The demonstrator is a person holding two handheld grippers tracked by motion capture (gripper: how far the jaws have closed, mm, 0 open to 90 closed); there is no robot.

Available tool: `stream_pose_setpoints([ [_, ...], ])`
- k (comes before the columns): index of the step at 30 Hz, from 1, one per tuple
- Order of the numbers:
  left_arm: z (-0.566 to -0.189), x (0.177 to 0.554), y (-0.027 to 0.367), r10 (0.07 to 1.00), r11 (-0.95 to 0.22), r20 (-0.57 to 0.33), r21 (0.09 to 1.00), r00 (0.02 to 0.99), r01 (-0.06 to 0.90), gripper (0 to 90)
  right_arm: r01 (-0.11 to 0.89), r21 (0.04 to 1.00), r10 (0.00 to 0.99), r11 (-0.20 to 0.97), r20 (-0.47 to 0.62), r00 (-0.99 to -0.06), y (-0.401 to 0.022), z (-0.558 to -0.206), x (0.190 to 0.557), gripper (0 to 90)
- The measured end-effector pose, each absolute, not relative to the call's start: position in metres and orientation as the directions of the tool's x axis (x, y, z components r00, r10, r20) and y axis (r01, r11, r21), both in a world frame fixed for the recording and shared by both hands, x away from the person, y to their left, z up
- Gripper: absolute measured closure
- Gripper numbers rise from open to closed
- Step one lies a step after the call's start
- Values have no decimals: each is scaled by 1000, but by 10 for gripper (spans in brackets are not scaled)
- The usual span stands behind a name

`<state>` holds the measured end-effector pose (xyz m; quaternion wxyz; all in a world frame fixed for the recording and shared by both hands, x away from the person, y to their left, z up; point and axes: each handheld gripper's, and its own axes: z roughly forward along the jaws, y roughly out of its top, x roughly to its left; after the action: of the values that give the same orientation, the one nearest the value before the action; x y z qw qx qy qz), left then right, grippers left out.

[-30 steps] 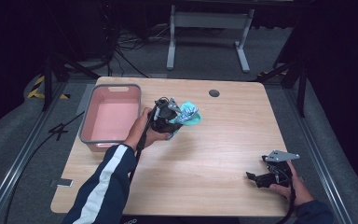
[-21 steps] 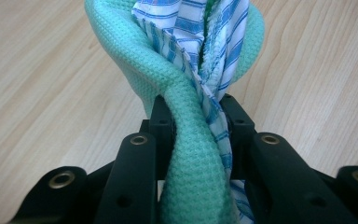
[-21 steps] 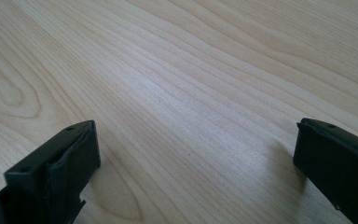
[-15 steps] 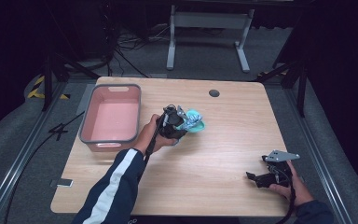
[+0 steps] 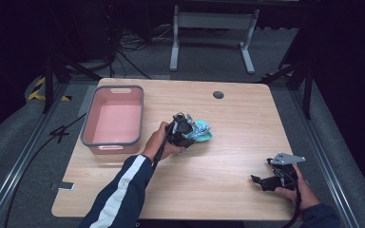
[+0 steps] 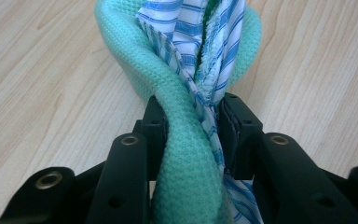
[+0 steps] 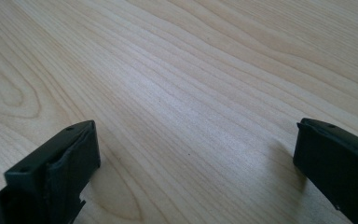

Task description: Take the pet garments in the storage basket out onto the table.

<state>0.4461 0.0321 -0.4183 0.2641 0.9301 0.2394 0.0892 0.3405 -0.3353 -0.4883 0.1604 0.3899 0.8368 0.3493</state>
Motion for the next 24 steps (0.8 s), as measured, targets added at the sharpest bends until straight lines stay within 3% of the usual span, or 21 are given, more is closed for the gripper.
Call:
stream_pose_setpoints([
  [14,-424,434,31,444,-771,18,517,896,372,467,540,710,764,452,4,-645,-335,-488,341,7],
  [24,-422,425,34,421,-773,15,529,907,351,415,541,710,765,452,4,-644,-335,-488,340,7],
])
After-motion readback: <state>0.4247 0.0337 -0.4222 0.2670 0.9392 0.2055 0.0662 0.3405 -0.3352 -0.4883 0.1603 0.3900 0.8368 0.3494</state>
